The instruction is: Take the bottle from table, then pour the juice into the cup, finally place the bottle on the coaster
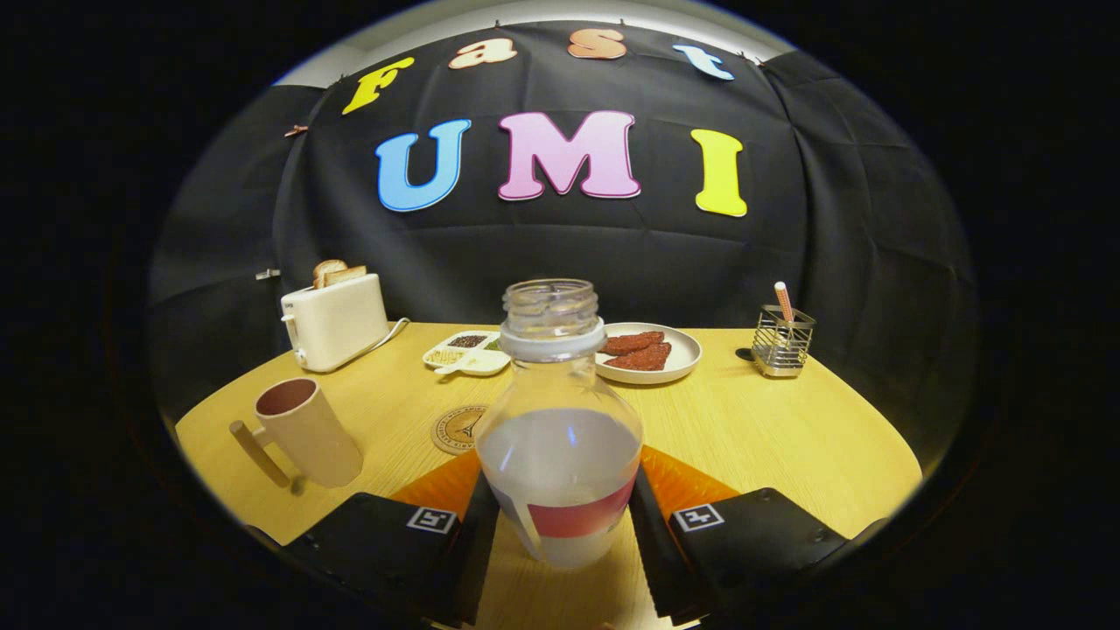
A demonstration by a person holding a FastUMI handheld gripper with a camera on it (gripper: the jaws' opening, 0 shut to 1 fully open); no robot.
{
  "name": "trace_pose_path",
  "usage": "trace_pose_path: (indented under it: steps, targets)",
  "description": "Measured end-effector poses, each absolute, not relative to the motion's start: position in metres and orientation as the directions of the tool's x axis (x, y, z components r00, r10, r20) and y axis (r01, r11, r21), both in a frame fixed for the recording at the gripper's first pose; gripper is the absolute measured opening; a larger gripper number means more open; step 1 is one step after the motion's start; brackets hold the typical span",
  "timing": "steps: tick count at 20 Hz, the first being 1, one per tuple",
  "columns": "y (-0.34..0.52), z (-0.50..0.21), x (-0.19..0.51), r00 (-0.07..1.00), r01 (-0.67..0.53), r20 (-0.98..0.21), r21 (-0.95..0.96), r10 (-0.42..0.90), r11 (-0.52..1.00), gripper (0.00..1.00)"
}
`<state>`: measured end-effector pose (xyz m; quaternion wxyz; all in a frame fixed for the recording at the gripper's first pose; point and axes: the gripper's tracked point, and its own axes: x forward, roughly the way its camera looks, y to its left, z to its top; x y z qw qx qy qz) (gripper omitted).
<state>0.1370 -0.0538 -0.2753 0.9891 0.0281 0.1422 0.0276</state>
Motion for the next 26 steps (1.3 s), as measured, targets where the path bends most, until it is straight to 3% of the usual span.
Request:
trace_pose_path:
  steps: [11, 18, 26]
  targets:
    - [-0.009, -0.221, 0.155, 0.947, -0.224, -0.277, -0.215, 0.161, 0.951, 0.69]
    - [0.009, -0.211, 0.169, 0.952, -0.249, -0.291, -0.553, 0.097, 0.795, 0.69]
    - [0.026, -0.205, 0.184, 0.954, -0.248, -0.299, -0.771, 0.011, 0.587, 0.69]
